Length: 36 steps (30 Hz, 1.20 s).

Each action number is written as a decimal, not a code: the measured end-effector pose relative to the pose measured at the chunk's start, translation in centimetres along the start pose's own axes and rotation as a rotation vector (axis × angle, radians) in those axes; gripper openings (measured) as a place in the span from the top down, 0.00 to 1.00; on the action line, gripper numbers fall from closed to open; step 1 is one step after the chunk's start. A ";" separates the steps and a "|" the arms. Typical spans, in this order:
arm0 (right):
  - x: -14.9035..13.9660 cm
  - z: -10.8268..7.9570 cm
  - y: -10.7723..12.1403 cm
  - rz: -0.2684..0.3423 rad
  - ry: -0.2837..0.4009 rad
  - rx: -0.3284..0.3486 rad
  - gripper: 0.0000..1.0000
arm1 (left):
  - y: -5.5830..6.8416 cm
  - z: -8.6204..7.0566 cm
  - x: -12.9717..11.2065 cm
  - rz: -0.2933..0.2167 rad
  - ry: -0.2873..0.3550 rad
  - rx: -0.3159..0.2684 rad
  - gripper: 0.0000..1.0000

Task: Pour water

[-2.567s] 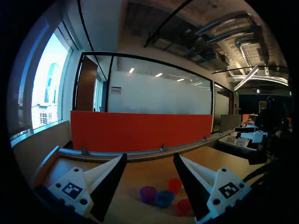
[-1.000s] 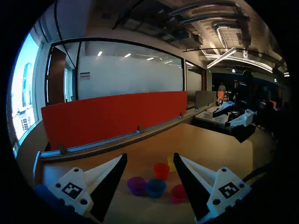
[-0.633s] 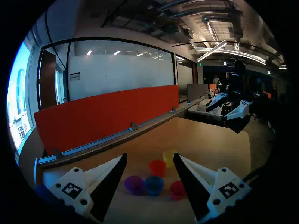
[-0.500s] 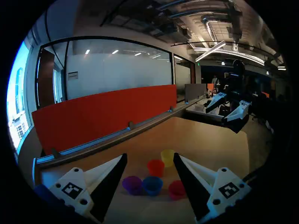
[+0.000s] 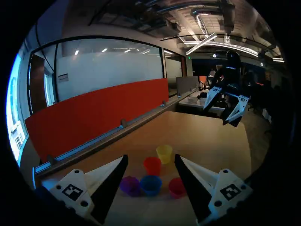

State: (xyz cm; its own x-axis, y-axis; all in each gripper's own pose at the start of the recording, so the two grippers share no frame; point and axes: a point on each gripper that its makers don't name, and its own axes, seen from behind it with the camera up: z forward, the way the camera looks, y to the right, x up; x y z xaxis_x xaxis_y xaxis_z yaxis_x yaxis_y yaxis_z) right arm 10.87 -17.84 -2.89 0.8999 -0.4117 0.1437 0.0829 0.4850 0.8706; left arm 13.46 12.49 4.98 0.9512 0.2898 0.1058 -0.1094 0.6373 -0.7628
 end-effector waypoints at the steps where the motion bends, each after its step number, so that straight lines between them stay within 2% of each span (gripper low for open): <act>1: -0.1 0.1 -0.2 -0.002 -0.003 0.007 0.00 | -0.1 0.2 0.0 0.003 -0.002 0.000 0.08; 11: -1.5 1.2 -1.7 -0.013 -0.028 0.055 0.00 | -0.2 1.8 -0.9 0.026 -0.034 -0.017 0.08; 17: -2.5 1.7 -2.4 -0.009 -0.031 0.073 0.00 | 0.1 2.7 -1.8 0.035 -0.057 -0.032 0.08; 26: -4.7 2.9 -3.6 -0.033 -0.056 0.093 0.00 | 0.4 3.8 -3.4 0.035 -0.082 -0.043 0.08; 36: -7.1 4.4 -4.9 -0.050 -0.088 0.125 0.00 | -0.1 4.9 -5.4 0.033 -0.109 -0.035 0.08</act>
State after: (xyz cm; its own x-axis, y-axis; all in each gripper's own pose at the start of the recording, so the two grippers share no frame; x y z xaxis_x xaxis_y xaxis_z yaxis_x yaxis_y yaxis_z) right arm 2.21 -20.71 -6.08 0.8547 -0.5014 0.1343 0.0679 0.3646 0.9287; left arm 6.91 14.32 7.62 0.9100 0.3876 0.1474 -0.1283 0.6012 -0.7887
